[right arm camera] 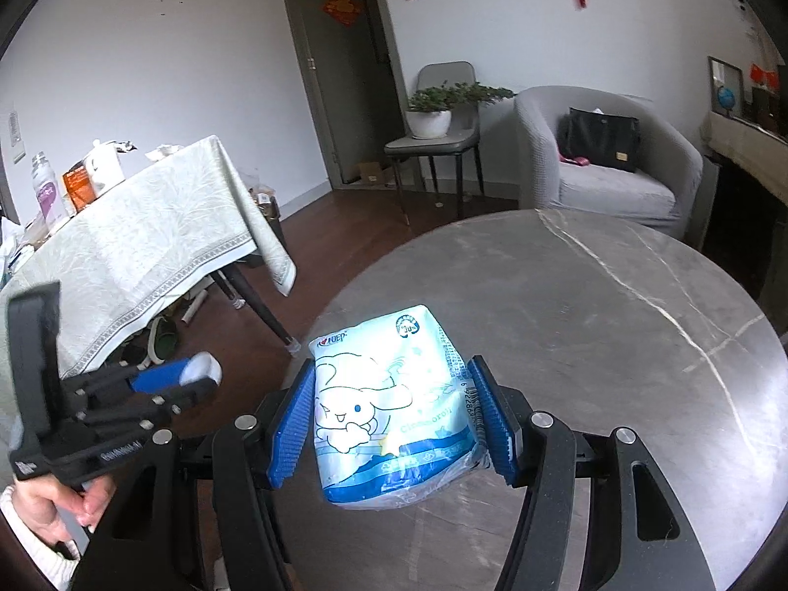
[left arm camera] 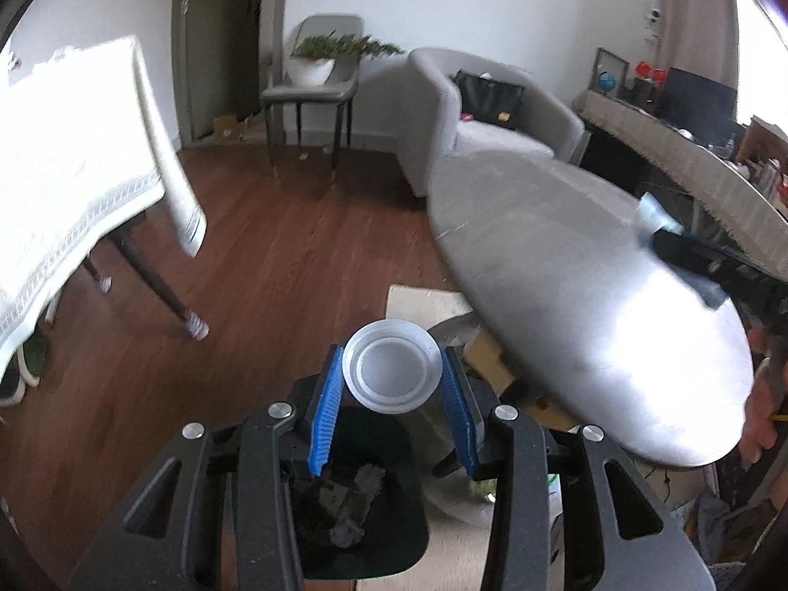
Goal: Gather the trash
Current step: 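Carry the wipes pack and bottle cap over the green bin with both tools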
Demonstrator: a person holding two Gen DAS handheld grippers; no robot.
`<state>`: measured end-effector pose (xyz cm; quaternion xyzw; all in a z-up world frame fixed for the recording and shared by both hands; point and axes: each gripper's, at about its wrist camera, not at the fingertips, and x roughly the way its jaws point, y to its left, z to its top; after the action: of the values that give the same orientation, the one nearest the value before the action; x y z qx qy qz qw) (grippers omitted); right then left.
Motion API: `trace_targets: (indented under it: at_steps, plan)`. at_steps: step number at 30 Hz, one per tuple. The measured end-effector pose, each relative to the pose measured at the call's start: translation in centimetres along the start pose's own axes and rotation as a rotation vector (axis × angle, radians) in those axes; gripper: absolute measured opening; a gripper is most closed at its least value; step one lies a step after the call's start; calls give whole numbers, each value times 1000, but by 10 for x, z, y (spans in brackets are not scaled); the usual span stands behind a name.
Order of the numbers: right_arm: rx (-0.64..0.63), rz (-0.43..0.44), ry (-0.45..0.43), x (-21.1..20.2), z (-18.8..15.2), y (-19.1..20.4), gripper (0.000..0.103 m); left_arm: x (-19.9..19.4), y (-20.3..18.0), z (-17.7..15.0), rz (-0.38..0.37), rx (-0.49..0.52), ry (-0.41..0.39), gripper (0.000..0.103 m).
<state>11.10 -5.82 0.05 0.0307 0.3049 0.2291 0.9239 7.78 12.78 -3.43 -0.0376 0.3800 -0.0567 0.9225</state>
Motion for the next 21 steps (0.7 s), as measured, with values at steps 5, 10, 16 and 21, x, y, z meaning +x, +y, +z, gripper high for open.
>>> trace_targets:
  at_steps: [5, 10, 16, 21]
  plan:
    - [-21, 33, -5, 11, 5, 22, 62, 15, 25, -6, 5, -33, 56, 42]
    - [-41, 69, -15, 20, 11, 48, 62, 21, 47, -17, 39, -48, 117, 42]
    - [-80, 119, -4, 34, 13, 82, 62, 27, 67, -32, 36, -66, 204, 42]
    - [-94, 168, 17, 50, 10, 106, 62, 29, 78, -43, 52, -55, 249, 42]
